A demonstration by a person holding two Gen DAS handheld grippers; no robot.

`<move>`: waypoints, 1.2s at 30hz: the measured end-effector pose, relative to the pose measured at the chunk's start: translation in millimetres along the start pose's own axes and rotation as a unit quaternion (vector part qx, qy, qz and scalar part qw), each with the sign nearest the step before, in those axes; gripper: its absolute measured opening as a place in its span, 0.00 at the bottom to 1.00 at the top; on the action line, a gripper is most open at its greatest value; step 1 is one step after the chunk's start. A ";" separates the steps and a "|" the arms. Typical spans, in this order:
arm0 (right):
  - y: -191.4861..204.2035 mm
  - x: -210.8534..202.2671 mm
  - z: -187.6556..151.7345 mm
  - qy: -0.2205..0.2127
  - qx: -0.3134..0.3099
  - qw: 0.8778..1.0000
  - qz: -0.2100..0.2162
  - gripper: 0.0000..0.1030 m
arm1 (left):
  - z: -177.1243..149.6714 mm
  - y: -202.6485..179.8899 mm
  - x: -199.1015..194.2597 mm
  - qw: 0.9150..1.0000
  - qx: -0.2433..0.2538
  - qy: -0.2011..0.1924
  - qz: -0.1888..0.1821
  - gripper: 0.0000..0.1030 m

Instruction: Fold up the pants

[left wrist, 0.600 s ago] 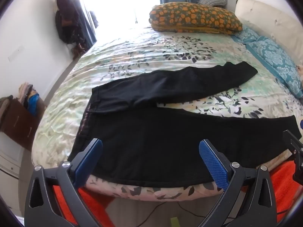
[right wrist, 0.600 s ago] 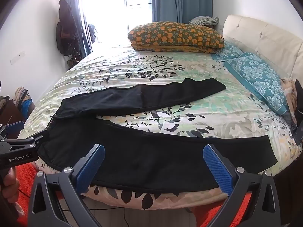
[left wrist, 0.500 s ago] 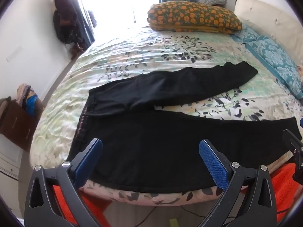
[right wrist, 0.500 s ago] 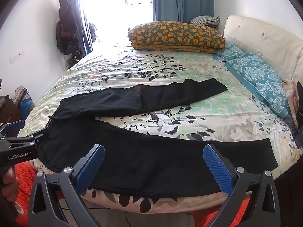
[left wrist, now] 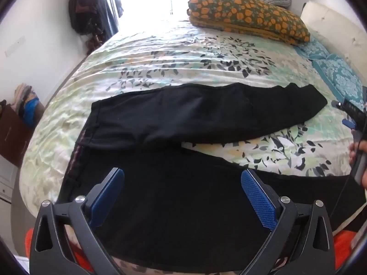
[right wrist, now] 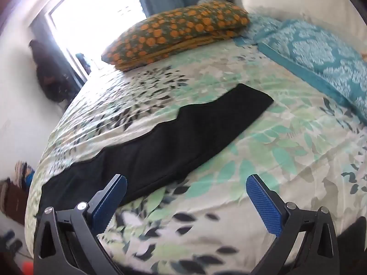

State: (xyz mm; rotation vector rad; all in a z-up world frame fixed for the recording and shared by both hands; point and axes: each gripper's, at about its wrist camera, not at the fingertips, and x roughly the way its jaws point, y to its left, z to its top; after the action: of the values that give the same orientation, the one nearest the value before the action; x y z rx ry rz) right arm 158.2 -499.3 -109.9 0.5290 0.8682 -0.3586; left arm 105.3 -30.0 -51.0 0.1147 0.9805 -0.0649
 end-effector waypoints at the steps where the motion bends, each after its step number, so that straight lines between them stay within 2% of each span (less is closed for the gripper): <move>1: -28.6 27.9 20.3 0.011 0.034 0.999 -0.009 1.00 | -0.9 -0.7 5.4 1.000 0.001 0.004 0.004 0.99; 3: -75.0 76.6 56.5 0.030 0.075 0.995 -0.051 1.00 | -3.3 0.2 14.3 1.000 0.002 0.011 0.014 0.99; 6: -121.2 127.0 96.0 0.042 0.117 0.989 -0.085 1.00 | -5.4 3.2 25.2 0.999 0.000 0.022 0.030 0.99; 9: -130.5 162.3 120.7 0.042 0.101 0.990 -0.091 1.00 | -4.2 3.3 35.0 0.999 -0.001 0.033 0.041 0.99; 10: -131.9 175.1 127.1 0.051 0.090 0.989 -0.108 1.00 | -3.2 2.9 38.4 0.998 -0.002 0.035 0.044 0.99; 12: -124.2 187.6 133.1 0.043 0.058 0.988 -0.140 1.00 | -0.8 0.6 45.3 0.998 -0.004 0.040 0.047 0.99; 14: -117.6 199.5 139.5 0.050 0.030 0.987 -0.149 0.98 | 1.3 -3.7 51.8 0.998 -0.004 0.046 0.045 0.99; 15: -111.3 203.0 141.1 0.052 0.005 0.987 -0.152 0.78 | 1.5 -7.0 54.7 0.998 -0.002 0.049 0.043 0.99; 16: -104.0 204.5 141.6 0.049 -0.024 0.985 -0.165 0.43 | 1.4 -9.9 57.4 0.998 0.002 0.052 0.043 0.99; 17: -99.2 202.0 141.7 0.039 -0.040 0.986 -0.155 0.24 | 0.9 -13.4 59.2 0.998 0.006 0.054 0.042 0.99; 18: -97.4 196.7 142.1 0.033 -0.040 0.991 -0.126 0.15 | 0.4 -16.6 60.3 0.998 0.010 0.055 0.041 0.99; 19: -95.7 191.6 141.5 0.028 -0.039 0.991 -0.128 0.15 | -0.7 -19.1 60.1 0.998 0.013 0.055 0.039 0.99; 21: -93.3 172.3 133.9 -0.007 -0.045 0.986 -0.158 0.15 | -1.8 -23.2 57.4 0.998 0.017 0.052 0.034 0.99; 23: -107.8 153.2 123.5 -0.035 -0.004 0.982 -0.183 0.15 | -2.8 -24.1 54.1 0.998 0.019 0.048 0.029 0.99; 26: -138.0 156.7 107.9 -0.003 0.061 0.984 -0.168 0.17 | -6.4 -25.5 49.0 0.998 0.024 0.048 0.028 0.99; 27: -139.6 151.8 107.8 -0.018 0.065 0.985 -0.161 0.31 | -7.0 -24.7 46.7 0.998 0.025 0.047 0.029 0.99; 28: -139.3 148.0 108.8 -0.022 0.065 0.984 -0.165 0.58 | -7.9 -23.4 43.7 0.998 0.024 0.046 0.027 0.99; 30: -138.5 142.7 111.5 -0.003 0.062 0.982 -0.178 0.94 | -8.5 -20.9 37.2 0.999 0.023 0.041 0.025 0.99; 33: -131.1 106.2 107.8 -0.032 0.049 0.979 -0.193 0.94 | -8.0 -16.0 28.9 0.999 0.014 0.039 0.022 0.99; 36: -119.7 60.4 99.3 -0.051 0.046 0.975 -0.213 0.94 | -8.0 -10.3 14.4 1.000 -0.002 0.030 0.003 0.99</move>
State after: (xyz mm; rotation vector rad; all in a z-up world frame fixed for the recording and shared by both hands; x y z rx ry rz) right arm 196.4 -659.0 -140.0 0.4029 0.8657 -0.8154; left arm 105.6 -39.2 -68.1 0.1177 1.0398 -0.0538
